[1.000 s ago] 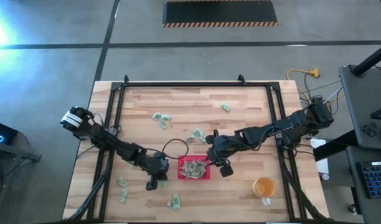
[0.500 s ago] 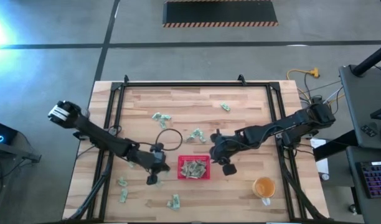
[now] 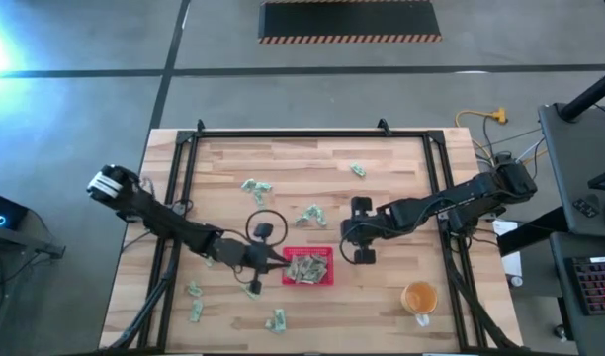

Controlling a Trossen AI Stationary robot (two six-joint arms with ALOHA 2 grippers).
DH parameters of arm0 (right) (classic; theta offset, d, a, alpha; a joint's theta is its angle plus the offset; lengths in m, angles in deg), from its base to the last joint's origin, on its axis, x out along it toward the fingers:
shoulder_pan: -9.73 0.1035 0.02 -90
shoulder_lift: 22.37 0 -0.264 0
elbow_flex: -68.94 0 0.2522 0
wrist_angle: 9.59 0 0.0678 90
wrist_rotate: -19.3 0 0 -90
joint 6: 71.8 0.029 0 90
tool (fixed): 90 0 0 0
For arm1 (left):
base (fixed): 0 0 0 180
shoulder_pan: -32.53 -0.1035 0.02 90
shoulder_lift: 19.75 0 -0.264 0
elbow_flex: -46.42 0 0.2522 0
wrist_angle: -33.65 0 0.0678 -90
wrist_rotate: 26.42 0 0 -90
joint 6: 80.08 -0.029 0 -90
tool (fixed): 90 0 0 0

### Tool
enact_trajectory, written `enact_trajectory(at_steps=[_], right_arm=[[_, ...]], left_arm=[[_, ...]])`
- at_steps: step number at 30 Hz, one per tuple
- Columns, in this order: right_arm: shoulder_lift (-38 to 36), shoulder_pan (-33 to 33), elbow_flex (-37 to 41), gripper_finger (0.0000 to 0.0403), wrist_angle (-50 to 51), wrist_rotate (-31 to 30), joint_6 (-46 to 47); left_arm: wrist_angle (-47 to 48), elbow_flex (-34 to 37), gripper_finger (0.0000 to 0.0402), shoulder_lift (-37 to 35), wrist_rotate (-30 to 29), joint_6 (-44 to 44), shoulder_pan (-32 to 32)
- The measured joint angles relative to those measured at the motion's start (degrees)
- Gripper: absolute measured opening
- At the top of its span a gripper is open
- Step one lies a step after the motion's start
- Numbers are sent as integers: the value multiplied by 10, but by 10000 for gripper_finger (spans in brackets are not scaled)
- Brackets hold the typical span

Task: Pick and place Stevia / Truvia into bins
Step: Put the white stevia packet into the red bin

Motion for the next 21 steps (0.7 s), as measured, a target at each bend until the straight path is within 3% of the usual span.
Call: enact_trajectory(at_steps=[7, 16, 21], right_arm=[[0, 0, 3, 67, 22, -21, 19], [0, 0, 3, 65, 21, -24, 17], [0, 0, 6, 63, 21, -25, 17]], left_arm=[[-32, -18, 8, 68, 0, -9, -8], [-31, -20, 10, 62, 0, -19, -10], [-24, -20, 47, 62, 3, -19, -10]])
